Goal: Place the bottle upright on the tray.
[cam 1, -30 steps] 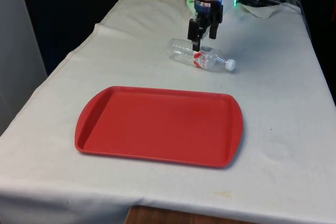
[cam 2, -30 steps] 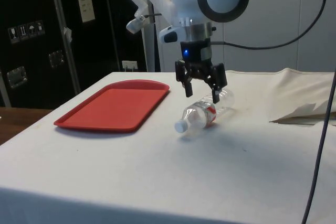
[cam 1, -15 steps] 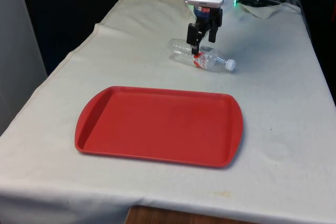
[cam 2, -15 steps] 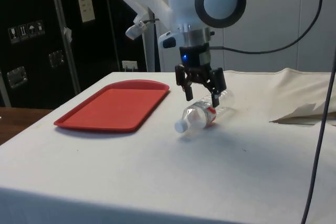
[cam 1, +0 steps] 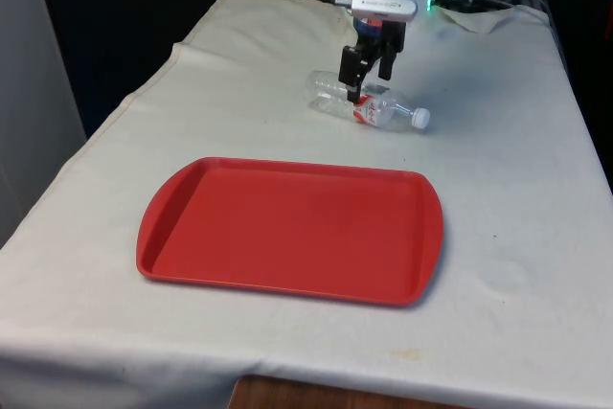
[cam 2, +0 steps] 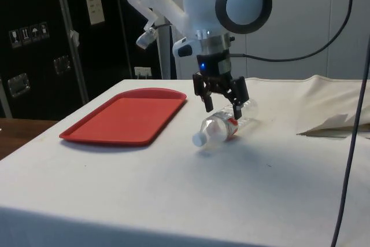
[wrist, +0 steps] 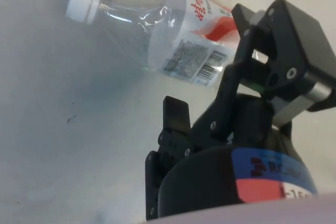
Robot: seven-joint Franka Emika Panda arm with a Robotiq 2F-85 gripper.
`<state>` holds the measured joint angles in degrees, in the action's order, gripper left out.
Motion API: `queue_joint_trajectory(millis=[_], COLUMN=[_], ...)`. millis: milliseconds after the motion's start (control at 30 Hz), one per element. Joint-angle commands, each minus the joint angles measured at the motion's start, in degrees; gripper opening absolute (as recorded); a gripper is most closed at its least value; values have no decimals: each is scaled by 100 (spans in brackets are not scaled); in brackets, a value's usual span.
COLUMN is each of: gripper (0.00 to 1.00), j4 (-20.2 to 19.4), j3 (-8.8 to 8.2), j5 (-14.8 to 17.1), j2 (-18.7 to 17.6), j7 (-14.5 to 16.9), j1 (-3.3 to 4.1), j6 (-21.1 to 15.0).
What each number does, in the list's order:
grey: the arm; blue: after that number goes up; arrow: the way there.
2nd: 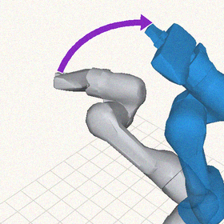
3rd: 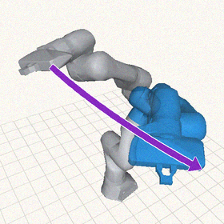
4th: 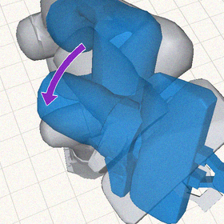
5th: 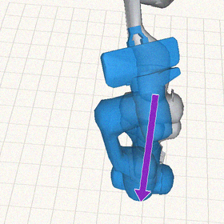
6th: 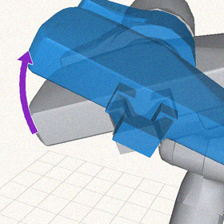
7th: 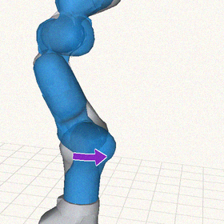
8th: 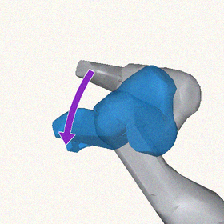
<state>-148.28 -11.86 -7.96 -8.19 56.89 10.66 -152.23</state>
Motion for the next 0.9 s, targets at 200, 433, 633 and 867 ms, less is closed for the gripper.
queue_joint_trajectory(millis=[200, 433, 633, 867], gripper=[100, 100, 100, 100], j4=[23, 40, 235, 321], j3=[-11, 6, -52, -34], j5=[-160, -126, -464, -688], j2=[-6, 0, -86, -115], j7=[-143, -109, -372, -556], j1=[11, 11, 52, 63], j6=[46, 132, 407, 584])
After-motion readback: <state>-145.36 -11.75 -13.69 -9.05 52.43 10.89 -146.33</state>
